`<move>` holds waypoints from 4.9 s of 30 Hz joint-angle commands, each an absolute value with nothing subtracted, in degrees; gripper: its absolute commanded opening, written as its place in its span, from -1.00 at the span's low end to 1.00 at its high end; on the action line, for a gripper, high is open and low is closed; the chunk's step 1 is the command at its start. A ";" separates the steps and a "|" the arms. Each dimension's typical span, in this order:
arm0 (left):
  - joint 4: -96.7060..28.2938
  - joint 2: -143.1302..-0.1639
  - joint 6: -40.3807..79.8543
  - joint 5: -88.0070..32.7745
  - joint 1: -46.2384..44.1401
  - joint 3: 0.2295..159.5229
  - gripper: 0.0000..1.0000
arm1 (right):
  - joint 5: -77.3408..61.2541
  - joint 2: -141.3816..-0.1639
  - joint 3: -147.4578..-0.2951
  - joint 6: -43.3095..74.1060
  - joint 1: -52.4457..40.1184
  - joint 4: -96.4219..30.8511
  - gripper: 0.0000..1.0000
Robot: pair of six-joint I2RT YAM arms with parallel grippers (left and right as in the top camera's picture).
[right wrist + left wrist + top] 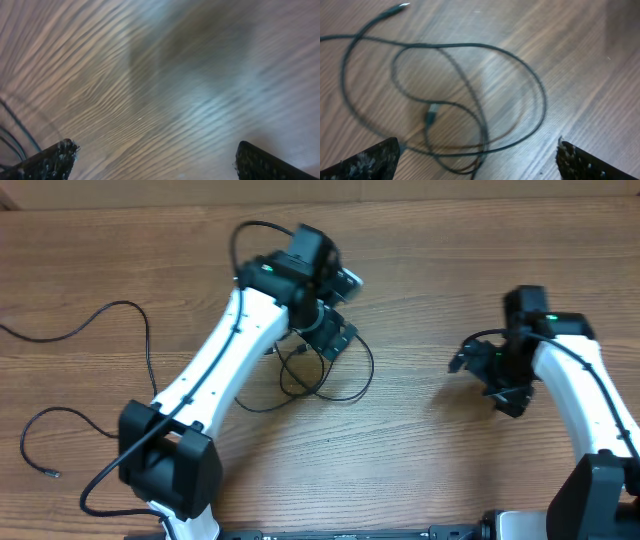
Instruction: Untangle cables
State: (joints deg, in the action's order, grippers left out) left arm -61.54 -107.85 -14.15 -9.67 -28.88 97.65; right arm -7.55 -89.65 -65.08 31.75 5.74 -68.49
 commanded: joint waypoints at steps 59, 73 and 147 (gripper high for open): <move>-80.86 -104.01 -8.80 5.76 -27.14 148.09 -0.72 | -9.08 -89.82 -65.21 25.19 16.58 -70.98 1.00; -79.94 -96.77 -4.27 5.41 -17.54 147.94 -0.82 | -9.08 -89.82 -65.21 25.19 16.58 -71.00 1.00; -87.46 -135.63 16.60 -10.74 -14.92 126.26 0.55 | -9.08 -89.82 -65.19 24.99 16.58 -70.78 1.00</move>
State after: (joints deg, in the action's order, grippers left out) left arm -88.60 -134.93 15.11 -8.97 -15.31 128.70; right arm -8.80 -89.65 -65.08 25.41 16.47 -71.05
